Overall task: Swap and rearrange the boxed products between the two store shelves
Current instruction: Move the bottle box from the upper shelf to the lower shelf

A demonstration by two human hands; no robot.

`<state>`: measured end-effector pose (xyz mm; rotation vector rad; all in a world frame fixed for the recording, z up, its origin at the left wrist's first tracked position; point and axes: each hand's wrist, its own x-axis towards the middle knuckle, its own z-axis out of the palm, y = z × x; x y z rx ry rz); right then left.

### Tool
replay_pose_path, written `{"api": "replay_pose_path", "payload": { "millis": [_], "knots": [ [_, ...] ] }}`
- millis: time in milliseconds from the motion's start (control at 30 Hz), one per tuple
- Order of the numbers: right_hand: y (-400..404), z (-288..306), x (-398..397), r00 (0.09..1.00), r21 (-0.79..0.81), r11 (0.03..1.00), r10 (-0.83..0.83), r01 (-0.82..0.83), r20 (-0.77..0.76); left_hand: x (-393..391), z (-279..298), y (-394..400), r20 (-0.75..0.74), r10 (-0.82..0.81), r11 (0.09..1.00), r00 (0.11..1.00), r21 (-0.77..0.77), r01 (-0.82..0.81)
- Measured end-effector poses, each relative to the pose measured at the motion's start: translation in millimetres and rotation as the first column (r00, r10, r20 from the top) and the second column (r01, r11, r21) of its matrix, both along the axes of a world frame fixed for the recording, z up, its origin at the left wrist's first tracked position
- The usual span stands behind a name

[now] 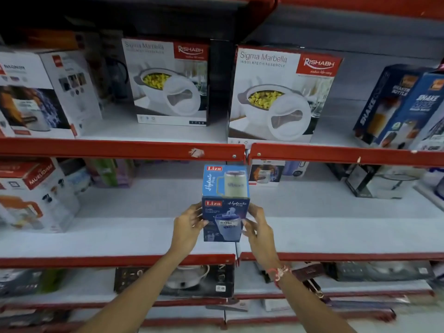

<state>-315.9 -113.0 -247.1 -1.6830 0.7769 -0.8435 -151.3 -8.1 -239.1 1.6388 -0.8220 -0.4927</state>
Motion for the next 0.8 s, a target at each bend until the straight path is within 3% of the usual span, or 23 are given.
{"api": "replay_pose_path", "payload": {
  "millis": [300,600,700,800],
  "knots": [
    [-18.4,-34.4,15.6,0.991,0.081,0.994,-0.060,0.070,-0.117,-6.3,-20.9,-23.9,0.020,0.104,0.979,0.994,0.177,-0.106],
    [-27.4,-36.3,13.6,0.978,-0.024,0.999,-0.039,0.035,-0.206,-3.8,-22.0,-19.6,0.013,0.083,0.967,0.996,0.240,-0.083],
    [-28.5,-24.4,9.2,0.971,-0.049,0.999,-0.027,0.016,-0.238,-1.5,-11.3,-13.0,0.067,0.017,0.930,0.998,0.364,-0.040],
    [-27.2,-0.9,-5.5,0.969,-0.201,0.977,-0.120,0.076,-0.215,3.6,10.0,2.5,0.127,-0.054,0.881,0.990,0.474,-0.013]
  ]
}}
